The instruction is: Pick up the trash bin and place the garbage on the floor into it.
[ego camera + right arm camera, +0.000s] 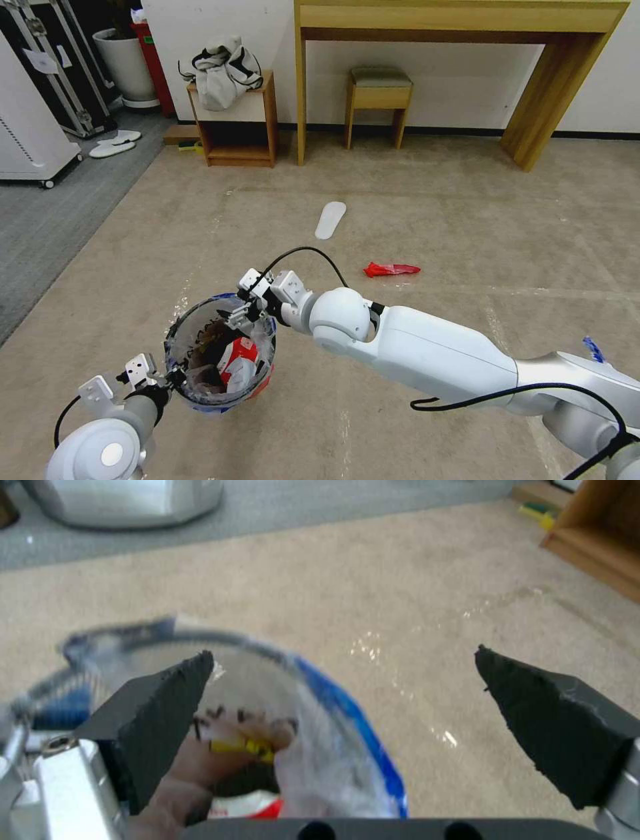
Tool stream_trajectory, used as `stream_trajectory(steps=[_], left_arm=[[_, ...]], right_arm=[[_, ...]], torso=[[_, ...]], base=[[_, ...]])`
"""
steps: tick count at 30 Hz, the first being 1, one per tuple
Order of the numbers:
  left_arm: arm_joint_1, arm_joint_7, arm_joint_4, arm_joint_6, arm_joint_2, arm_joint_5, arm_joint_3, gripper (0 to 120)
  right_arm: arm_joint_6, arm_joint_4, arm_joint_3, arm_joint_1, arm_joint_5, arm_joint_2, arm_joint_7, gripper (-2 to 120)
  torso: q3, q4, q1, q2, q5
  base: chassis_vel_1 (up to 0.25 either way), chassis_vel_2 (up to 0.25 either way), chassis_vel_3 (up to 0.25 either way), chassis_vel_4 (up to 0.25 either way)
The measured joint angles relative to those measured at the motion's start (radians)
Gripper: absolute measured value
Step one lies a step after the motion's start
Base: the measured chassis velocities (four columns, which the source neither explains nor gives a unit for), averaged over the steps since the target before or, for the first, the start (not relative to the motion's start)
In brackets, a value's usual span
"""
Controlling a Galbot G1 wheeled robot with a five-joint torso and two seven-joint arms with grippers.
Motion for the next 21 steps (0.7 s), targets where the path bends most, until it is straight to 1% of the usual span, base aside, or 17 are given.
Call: stream_trajectory(steps=[3, 5, 6, 8, 9, 12, 13, 14, 15, 18, 20, 21], left_arm=[[0.000, 0.000, 0.000, 0.000, 0.001, 0.000, -0.001, 0], [0.000, 0.000, -0.001, 0.000, 0.003, 0.000, -0.001, 0], [0.000, 0.000, -0.001, 0.000, 0.003, 0.000, -0.001, 0], [0.002, 0.000, -0.001, 0.001, 0.005, 0.000, -0.001, 0], [0.002, 0.000, -0.001, 0.001, 0.005, 0.000, -0.001, 0], [0.003, 0.000, -0.003, 0.001, 0.011, -0.002, -0.005, 0], [0.003, 0.000, -0.003, 0.001, 0.011, -0.002, -0.005, 0], [0.003, 0.000, -0.003, 0.001, 0.013, -0.004, -0.008, 0], [0.003, 0.000, -0.003, 0.001, 0.013, -0.004, -0.008, 0], [0.003, -0.001, -0.005, 0.001, 0.023, -0.011, -0.016, 0], [0.003, -0.001, -0.006, 0.001, 0.025, -0.012, -0.017, 0], [0.005, -0.001, -0.009, 0.001, 0.028, -0.013, -0.018, 0]], right_arm=[[0.005, 0.016, 0.029, -0.001, 0.017, -0.004, 0.001, 100], [0.022, 0.045, 0.074, -0.006, 0.051, -0.023, 0.000, 100], [0.022, 0.045, 0.074, -0.006, 0.051, -0.023, 0.000, 100], [0.042, 0.067, 0.123, -0.015, 0.085, -0.034, -0.001, 100], [0.042, 0.067, 0.123, -0.015, 0.085, -0.034, -0.001, 100], [0.082, 0.082, 0.196, -0.036, 0.128, -0.052, -0.004, 100], [0.082, 0.082, 0.196, -0.036, 0.128, -0.052, -0.004, 100], [0.098, 0.088, 0.231, -0.050, 0.146, -0.064, -0.004, 100], [0.098, 0.088, 0.231, -0.050, 0.146, -0.064, -0.004, 100], [0.126, 0.107, 0.336, -0.109, 0.175, -0.107, -0.011, 100], [0.131, 0.112, 0.356, -0.124, 0.178, -0.117, -0.013, 100], [0.148, 0.126, 0.415, -0.173, 0.187, -0.144, -0.021, 100]], torso=[[0.000, 0.0001, 0.000, 0.000, 0.0000], [0.000, -0.0001, 0.000, 0.000, 0.0000], [0.000, -0.0001, 0.000, 0.000, 0.0000], [0.000, -0.0002, 0.000, 0.000, 0.0000], [0.000, -0.0002, 0.000, 0.000, 0.0000], [0.000, 0.0000, 0.000, 0.000, 0.0001], [0.000, 0.0000, 0.000, 0.000, 0.0001], [0.000, 0.0000, 0.000, 0.000, 0.0001], [0.000, 0.0000, 0.000, 0.000, 0.0001], [0.000, -0.0001, 0.000, 0.000, 0.0002], [0.000, 0.0000, 0.000, 0.000, 0.0002], [0.000, 0.0000, 0.000, 0.000, 0.0003]], base=[[0.000, 0.000, 0.000, 0.000], [0.000, 0.000, 0.000, 0.000], [0.000, 0.000, 0.000, 0.000], [0.000, 0.000, 0.000, 0.000], [0.000, 0.000, 0.000, 0.000], [0.000, 0.000, 0.000, 0.000], [0.000, 0.000, 0.000, 0.000], [0.000, 0.000, 0.000, 0.000], [0.000, 0.000, 0.000, 0.000], [0.000, 0.000, 0.000, 0.000], [0.000, 0.000, 0.000, 0.000], [0.000, 0.000, 0.000, 0.000]])
